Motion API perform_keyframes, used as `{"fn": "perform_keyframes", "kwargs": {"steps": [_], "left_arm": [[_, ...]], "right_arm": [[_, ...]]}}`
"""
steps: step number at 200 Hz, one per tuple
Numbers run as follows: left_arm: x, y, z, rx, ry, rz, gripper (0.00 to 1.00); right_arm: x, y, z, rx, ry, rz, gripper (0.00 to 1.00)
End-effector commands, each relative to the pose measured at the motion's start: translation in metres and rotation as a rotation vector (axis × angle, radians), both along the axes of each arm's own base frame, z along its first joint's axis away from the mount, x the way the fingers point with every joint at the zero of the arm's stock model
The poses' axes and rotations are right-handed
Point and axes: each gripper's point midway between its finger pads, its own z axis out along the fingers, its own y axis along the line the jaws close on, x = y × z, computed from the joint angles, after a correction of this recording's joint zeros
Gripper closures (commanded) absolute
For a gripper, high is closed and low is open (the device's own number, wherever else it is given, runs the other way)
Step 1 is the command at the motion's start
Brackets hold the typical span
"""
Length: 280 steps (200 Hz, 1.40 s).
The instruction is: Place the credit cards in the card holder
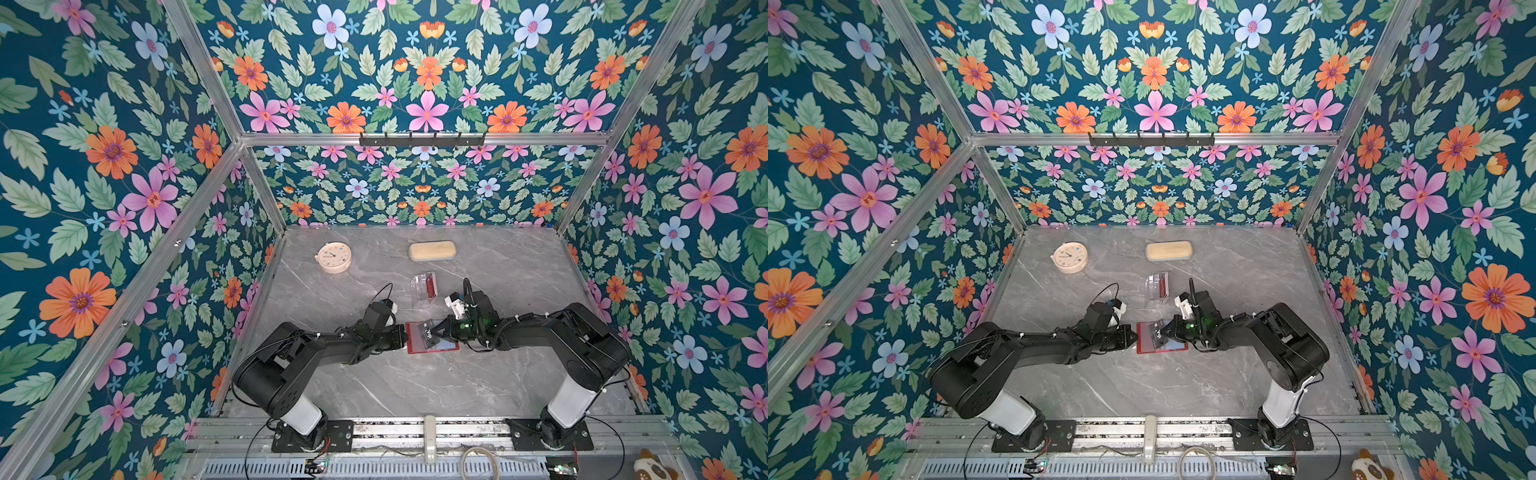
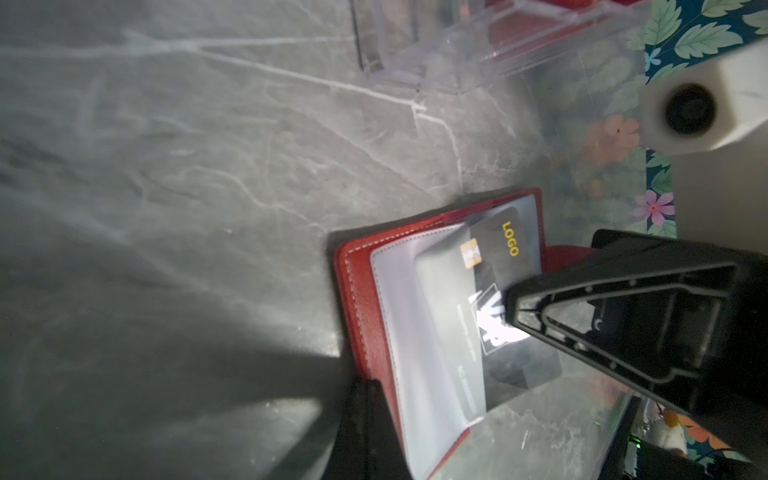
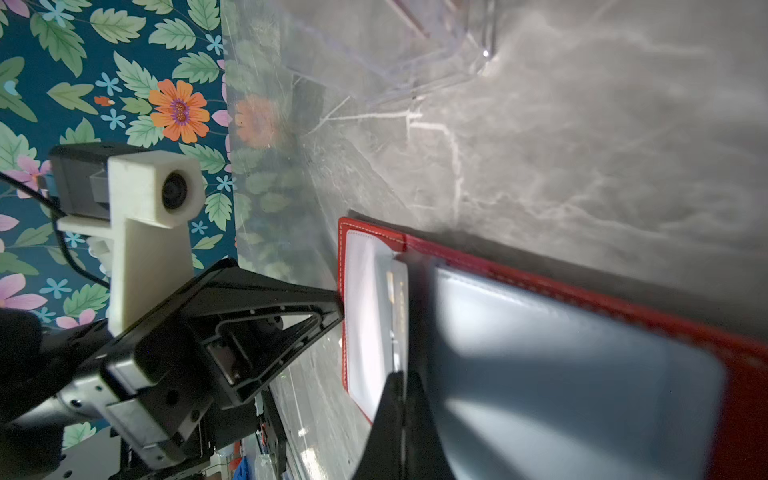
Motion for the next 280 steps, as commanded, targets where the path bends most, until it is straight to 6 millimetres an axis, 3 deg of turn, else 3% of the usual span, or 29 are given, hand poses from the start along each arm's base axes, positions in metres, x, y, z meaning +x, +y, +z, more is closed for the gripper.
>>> {"fn": "perform_keyframes", "kwargs": {"steps": [1, 40, 118, 122, 135, 224, 280], "left_arm": [[-0.007, 0.008, -0.011, 0.043, 0.041, 0.011, 1.00], [-0.007, 0.008, -0.011, 0.045, 0.041, 0.010, 1.00], [-0.007, 0.008, -0.011, 0.044, 0.039, 0.004, 1.00], [-0.007, 0.008, -0.011, 0.043, 0.039, 0.003, 1.00], [-0.007, 0.008, -0.010, 0.042, 0.038, 0.004, 1.00], [-0.008, 0.008, -0.013, 0.047, 0.047, 0.001, 1.00], [-0.008, 0.007, -0.015, 0.051, 0.055, -0.004, 1.00]], "right_arm": [[-0.002, -0.004, -0.009, -0.050, 0.023, -0.025, 0.94], [-0.003, -0.006, -0.005, -0.102, 0.000, -0.023, 0.74], [-0.005, -0.012, -0.005, -0.256, -0.029, -0.010, 0.58], [-0.003, -0.011, 0.007, -0.250, -0.057, -0.015, 0.58], [-0.003, -0.011, 0.009, -0.276, -0.067, -0.013, 0.58], [-0.005, -0.025, 0.002, -0.445, -0.086, -0.021, 0.59], [-0.004, -0.031, -0.002, -0.512, -0.076, -0.025, 0.83]]}}
